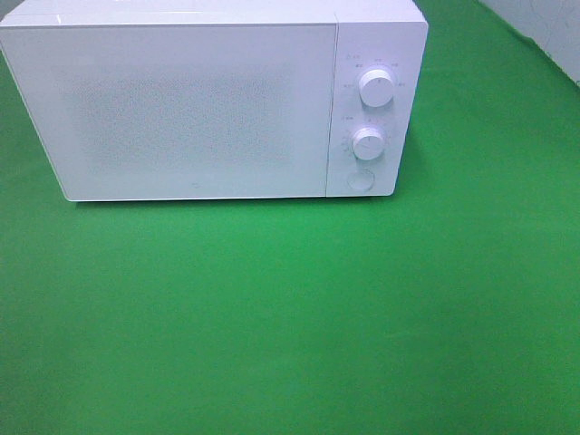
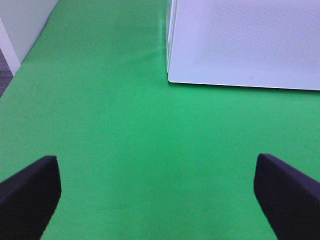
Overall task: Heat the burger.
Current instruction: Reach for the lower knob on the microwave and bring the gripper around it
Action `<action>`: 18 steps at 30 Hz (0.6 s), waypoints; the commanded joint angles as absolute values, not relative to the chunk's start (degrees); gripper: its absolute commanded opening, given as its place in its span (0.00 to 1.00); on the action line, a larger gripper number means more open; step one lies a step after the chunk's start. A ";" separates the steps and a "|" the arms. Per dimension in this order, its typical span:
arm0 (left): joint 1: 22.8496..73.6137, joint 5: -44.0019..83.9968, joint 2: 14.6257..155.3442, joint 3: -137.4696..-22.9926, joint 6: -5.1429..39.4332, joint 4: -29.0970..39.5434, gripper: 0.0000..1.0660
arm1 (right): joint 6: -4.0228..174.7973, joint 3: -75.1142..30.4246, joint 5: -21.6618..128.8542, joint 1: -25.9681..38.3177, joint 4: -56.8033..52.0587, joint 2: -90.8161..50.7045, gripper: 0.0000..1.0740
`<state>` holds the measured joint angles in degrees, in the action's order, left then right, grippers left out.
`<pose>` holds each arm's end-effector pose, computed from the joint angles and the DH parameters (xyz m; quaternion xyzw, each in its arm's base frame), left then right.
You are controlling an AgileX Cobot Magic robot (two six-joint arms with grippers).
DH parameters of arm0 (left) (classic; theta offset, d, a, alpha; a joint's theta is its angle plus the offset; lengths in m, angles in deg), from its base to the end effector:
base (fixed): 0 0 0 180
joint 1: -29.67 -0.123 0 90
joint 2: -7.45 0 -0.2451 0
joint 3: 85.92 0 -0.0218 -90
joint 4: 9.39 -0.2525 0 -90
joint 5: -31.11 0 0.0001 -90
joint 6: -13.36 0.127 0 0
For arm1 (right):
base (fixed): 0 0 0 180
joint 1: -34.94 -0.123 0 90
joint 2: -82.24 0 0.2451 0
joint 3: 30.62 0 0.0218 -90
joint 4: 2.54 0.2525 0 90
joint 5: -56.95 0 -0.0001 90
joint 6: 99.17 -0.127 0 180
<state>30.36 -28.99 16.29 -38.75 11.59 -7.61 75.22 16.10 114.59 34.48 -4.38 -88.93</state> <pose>0.0689 -0.0043 0.2640 -0.0074 0.8484 -0.0269 0.5286 0.0704 -0.0029 0.2714 0.0378 0.8338 0.0131 0.5506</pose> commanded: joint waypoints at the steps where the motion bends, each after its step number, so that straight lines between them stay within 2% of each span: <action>1: 30.24 -28.47 15.03 -38.63 11.59 -7.44 0.91 | 73.84 15.13 113.61 34.88 -4.78 -89.44 0.70; 10: 30.24 -28.47 15.03 -38.63 11.59 -7.44 0.91 | 73.50 13.92 103.76 34.88 -4.84 -81.82 0.70; 18: 30.24 -28.47 15.03 -38.63 11.59 -7.44 0.91 | 73.50 19.14 90.24 34.65 -4.78 -75.29 0.70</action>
<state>30.36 -28.99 16.29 -38.75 11.59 -7.61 74.24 17.65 94.76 34.48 -4.38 -76.49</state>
